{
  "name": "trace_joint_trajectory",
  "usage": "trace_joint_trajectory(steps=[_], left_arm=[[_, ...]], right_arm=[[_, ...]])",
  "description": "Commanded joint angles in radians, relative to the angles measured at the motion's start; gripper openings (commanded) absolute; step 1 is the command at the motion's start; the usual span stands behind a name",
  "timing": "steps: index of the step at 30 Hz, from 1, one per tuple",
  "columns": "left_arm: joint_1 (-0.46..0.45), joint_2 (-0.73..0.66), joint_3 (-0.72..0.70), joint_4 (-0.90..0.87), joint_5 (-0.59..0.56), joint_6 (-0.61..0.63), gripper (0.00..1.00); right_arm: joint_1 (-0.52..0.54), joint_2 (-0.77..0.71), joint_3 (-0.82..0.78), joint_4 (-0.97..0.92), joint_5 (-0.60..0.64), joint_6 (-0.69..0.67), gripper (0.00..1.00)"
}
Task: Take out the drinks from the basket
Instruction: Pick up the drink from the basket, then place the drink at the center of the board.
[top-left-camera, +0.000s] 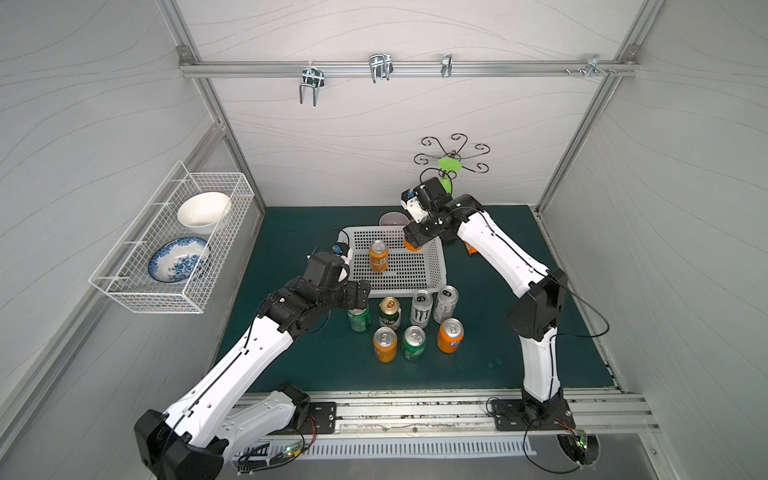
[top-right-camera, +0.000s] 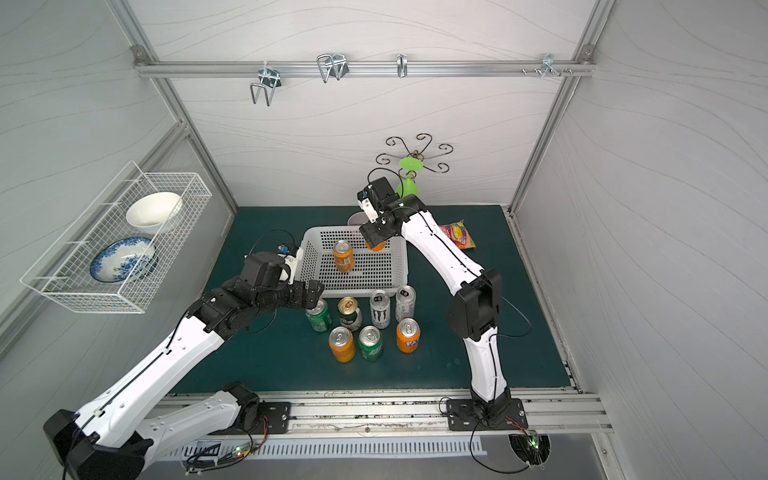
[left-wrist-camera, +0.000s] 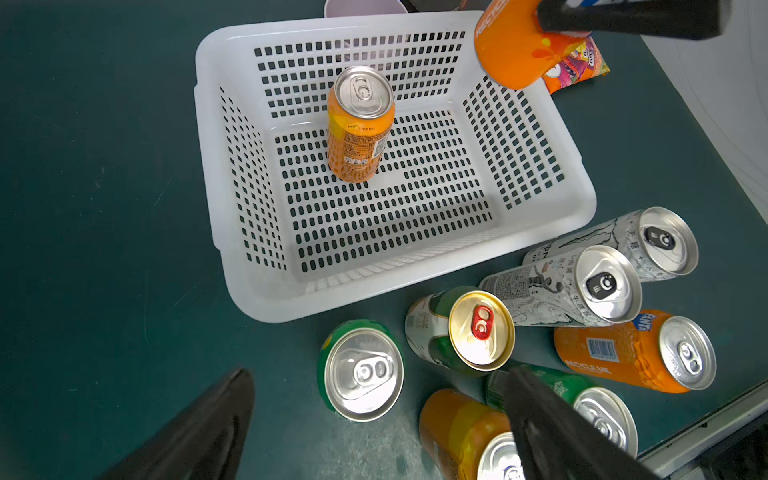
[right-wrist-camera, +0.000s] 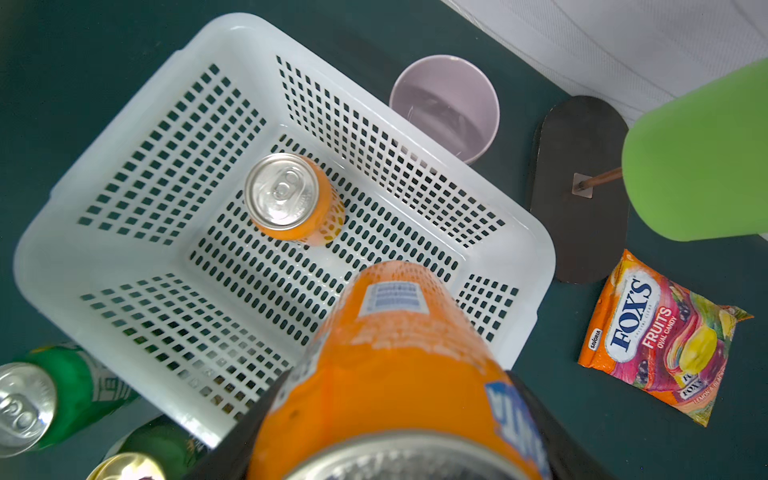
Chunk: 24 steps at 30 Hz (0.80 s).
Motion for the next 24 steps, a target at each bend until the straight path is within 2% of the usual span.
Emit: trace_joint_trajectory(steps=[1,15,24], left_arm=[[0.006,0.002,0.006,0.038,0.009,0.003,0.98],[0.006,0.014,0.009,0.031,0.012,0.006,0.98],[0.006,0.014,0.012,0.029,0.015,0.006,0.98]], right_arm=[[0.01,-0.106,-0.013,0.004,0.001,0.008,0.59],[0.004,-0.416,-0.275,0.01,0.052,0.035,0.6],[-0.046,-0.616,-0.486,-0.016,0.064,0.079,0.61]])
